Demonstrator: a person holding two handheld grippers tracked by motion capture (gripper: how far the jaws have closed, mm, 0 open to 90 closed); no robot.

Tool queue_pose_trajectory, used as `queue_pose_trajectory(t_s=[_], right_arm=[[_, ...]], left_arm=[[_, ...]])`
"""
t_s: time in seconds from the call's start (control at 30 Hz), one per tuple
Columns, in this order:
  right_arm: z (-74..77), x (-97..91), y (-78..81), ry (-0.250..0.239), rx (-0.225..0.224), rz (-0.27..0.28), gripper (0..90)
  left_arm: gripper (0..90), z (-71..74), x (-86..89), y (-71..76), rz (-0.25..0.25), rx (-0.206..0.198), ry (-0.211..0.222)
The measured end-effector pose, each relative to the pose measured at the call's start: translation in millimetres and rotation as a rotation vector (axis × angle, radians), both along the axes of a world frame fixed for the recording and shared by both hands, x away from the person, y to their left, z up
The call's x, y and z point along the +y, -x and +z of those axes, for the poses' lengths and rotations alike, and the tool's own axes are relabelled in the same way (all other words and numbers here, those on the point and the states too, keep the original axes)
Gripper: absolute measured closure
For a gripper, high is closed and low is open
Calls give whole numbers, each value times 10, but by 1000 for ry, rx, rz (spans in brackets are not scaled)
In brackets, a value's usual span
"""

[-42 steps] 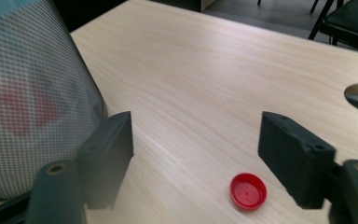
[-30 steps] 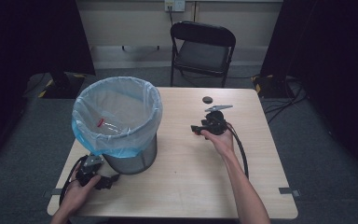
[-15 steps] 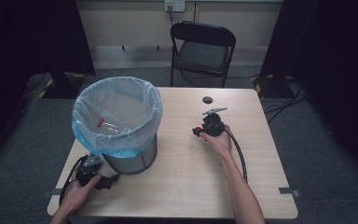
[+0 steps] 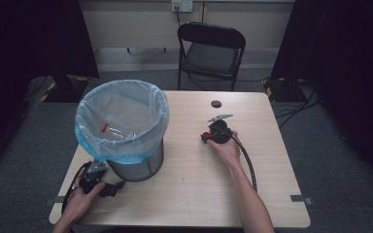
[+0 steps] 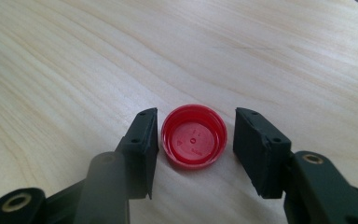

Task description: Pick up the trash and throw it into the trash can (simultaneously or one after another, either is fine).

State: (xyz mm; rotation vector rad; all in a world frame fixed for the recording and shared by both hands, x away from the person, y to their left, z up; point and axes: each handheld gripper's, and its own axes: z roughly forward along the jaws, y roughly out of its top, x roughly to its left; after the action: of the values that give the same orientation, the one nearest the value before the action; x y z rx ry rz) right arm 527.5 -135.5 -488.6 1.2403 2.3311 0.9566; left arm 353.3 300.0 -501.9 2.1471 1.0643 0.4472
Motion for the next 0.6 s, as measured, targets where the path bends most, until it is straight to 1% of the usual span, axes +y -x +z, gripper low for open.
queue_pose_trajectory(t_s=[0.07, 0.13, 0.2, 0.27, 0.3, 0.47, 0.6], right_arm=[[5, 27, 13, 20, -1, -6, 519], [8, 28, 15, 21, 0, -9, 541], [9, 26, 24, 24, -4, 2, 569], [11, 27, 34, 23, -1, 2, 576], [10, 29, 61, 21, -4, 7, 589], [9, 31, 92, 12, 1, 0, 592], [17, 38, 84, 21, 3, 6, 596]], left_arm=[[0, 0, 0, 0, 0, 1, 0], [0, 0, 1, 0, 0, 1, 0], [0, 1, 1, 0, 0, 0, -1], [0, -1, 0, 1, 1, 0, 1], [0, -2, 0, 0, 0, 0, 4], [0, 0, 0, 0, 0, -1, 0], [0, 0, 0, 0, 0, 1, 0]])
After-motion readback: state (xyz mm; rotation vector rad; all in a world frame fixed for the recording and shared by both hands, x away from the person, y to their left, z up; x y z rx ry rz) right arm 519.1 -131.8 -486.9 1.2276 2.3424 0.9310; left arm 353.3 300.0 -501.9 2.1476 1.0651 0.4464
